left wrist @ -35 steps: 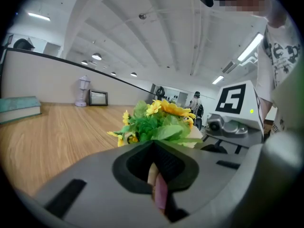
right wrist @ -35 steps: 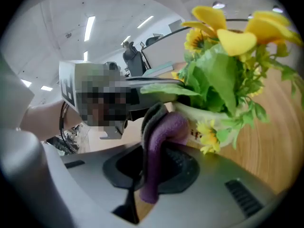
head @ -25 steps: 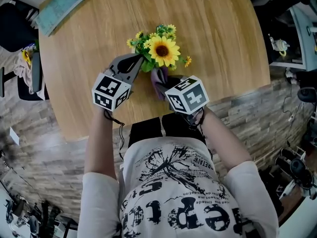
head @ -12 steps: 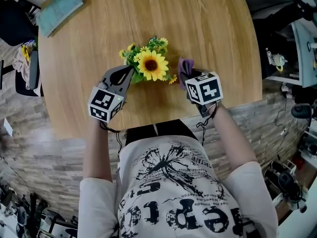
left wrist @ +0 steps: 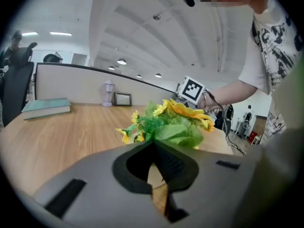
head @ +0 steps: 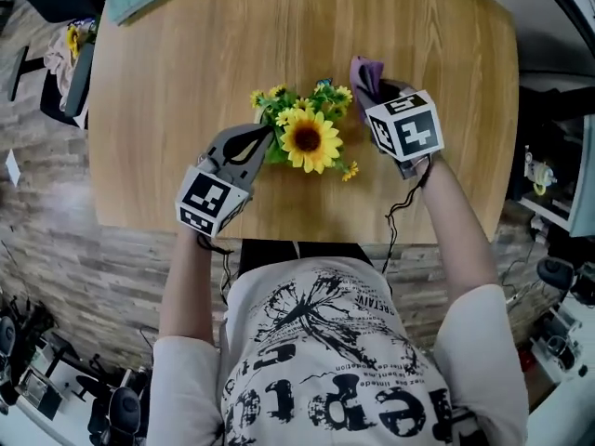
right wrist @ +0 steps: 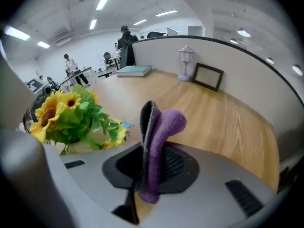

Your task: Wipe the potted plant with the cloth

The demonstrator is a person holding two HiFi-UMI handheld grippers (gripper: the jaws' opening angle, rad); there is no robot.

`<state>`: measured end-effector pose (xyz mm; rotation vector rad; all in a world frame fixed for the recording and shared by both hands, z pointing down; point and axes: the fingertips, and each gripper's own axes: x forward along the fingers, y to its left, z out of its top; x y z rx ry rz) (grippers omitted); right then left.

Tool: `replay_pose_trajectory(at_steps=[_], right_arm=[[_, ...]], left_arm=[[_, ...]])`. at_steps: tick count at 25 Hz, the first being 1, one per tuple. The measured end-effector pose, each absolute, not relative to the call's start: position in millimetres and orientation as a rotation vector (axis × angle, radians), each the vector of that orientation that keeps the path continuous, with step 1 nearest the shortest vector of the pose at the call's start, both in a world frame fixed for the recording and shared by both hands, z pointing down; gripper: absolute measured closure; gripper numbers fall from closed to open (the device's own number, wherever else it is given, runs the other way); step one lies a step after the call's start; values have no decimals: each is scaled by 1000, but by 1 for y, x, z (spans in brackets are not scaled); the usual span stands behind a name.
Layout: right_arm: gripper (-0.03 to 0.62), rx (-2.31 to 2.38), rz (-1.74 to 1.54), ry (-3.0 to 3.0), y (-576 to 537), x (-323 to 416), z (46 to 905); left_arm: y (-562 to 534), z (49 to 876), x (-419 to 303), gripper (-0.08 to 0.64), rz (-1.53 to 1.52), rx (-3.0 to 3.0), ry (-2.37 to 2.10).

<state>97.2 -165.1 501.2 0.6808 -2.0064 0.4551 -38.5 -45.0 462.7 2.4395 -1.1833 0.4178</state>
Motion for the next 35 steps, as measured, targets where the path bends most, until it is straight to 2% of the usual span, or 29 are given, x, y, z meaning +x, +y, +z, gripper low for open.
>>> replay_pose_trajectory(at_steps=[6,16,23,35], right_arm=[[518,389,216,-2088,-193,39,502],[518,-102,0,-2094,-165,-30,510],[518,-466,-26,-2062,-118,-38,508],[522,-685,-48,-1935,-107,-21,513]], left_arm=[[-46,461,-38,558,420,2407,-1236],[-47,458,-40,558,377,2344,-1302],[-48,461,-42,558,365,2290,-1328],[-48,459,-40,558,334,2248,-1346]])
